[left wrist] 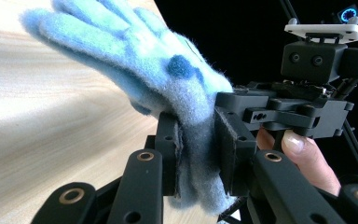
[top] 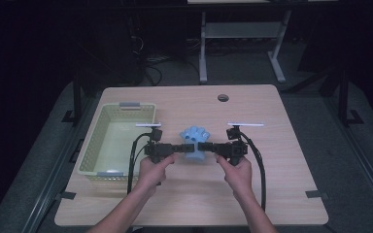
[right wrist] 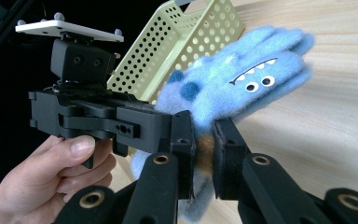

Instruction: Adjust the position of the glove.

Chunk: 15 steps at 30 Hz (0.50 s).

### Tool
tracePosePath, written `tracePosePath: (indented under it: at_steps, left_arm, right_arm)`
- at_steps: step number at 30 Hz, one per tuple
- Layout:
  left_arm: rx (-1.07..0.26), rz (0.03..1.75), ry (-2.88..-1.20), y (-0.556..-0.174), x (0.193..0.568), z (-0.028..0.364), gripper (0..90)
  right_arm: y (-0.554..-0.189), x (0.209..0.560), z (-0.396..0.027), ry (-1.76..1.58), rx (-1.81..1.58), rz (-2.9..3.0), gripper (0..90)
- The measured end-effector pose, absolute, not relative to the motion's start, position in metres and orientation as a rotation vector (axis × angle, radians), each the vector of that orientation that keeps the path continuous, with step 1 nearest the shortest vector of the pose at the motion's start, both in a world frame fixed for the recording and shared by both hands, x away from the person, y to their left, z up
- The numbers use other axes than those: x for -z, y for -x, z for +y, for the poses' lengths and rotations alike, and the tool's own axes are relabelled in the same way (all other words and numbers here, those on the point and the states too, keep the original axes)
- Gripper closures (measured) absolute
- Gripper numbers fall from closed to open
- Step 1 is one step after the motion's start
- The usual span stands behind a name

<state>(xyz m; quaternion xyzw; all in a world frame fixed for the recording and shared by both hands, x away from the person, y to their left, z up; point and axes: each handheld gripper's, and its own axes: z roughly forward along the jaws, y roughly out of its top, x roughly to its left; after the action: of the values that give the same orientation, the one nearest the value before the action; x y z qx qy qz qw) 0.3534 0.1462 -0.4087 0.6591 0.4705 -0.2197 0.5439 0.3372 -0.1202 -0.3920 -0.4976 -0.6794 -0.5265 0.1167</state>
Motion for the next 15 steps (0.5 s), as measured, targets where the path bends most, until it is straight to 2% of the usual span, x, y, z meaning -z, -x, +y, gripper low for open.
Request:
tracePosePath:
  at_steps: [15]
  left_arm:
    - [0.505, 1.132, -1.562, -0.359, 0.403, 0.163, 71.7]
  right_arm:
    - [-0.349, 0.385, -0.103, 1.432, 1.516, -2.009, 80.6]
